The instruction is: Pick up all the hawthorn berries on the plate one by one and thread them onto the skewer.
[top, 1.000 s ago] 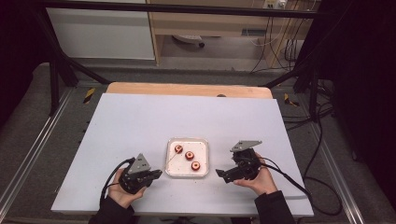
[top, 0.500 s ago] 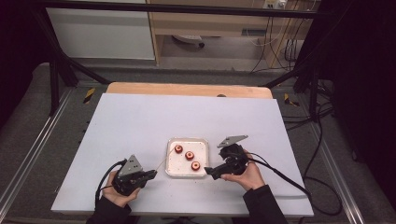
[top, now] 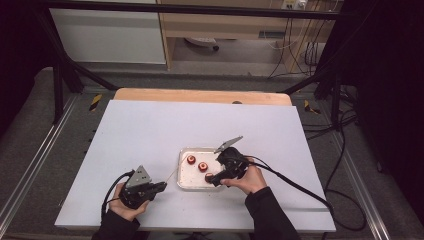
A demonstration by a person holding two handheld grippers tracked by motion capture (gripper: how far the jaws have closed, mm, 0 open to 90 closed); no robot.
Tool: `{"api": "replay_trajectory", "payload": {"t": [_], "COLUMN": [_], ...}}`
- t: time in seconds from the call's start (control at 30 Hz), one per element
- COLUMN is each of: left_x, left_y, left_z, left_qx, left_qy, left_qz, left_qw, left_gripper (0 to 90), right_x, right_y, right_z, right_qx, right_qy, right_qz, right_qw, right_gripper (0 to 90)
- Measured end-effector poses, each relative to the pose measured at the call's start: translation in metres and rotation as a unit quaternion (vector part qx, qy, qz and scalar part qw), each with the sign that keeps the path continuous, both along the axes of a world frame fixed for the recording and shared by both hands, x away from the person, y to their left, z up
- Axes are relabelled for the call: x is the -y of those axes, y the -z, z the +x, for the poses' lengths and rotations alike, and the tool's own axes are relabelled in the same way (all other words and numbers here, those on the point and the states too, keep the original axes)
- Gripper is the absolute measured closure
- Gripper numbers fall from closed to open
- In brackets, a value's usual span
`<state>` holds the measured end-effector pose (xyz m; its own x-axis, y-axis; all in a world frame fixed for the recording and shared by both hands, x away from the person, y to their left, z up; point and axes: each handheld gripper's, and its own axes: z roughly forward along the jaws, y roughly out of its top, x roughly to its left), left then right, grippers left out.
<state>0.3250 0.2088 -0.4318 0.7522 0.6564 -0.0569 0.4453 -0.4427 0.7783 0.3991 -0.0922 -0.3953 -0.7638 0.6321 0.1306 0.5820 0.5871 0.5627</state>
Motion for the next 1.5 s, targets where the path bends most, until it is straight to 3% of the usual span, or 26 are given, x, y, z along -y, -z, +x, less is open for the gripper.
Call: {"api": "replay_trajectory", "payload": {"t": [0.13,0.43,0.73,1.23,1.5], "left_x": [0.0,0.0,0.0,0.001,0.001], "left_y": [0.001,0.002,0.002,0.002,0.001], "left_z": [0.001,0.001,0.001,0.001,0.0], "left_qx": [-0.002,-0.004,-0.005,-0.004,-0.001], "left_qy": [-0.001,0.0,0.001,0.002,0.002], "left_qz": [0.0,0.002,0.001,0.002,0.0], "left_qw": [1.0,1.0,1.0,1.0,1.0], "left_gripper": [88.5,88.5,88.5,88.5,88.5], "right_x": [-0.01,-0.026,-0.031,-0.032,-0.026], "right_y": [0.003,0.008,0.014,0.019,0.006], "right_z": [0.004,0.014,0.021,0.024,0.022], "right_qx": [-0.02,-0.058,-0.09,-0.106,-0.093], "right_qy": [-0.013,-0.013,-0.007,-0.005,0.014], "right_qz": [-0.016,-0.05,-0.061,-0.076,-0.041], "right_qw": [0.9996,0.997,0.994,0.9915,0.9947], "right_gripper": [24.0,40.4,52.7,60.2,60.5]}}
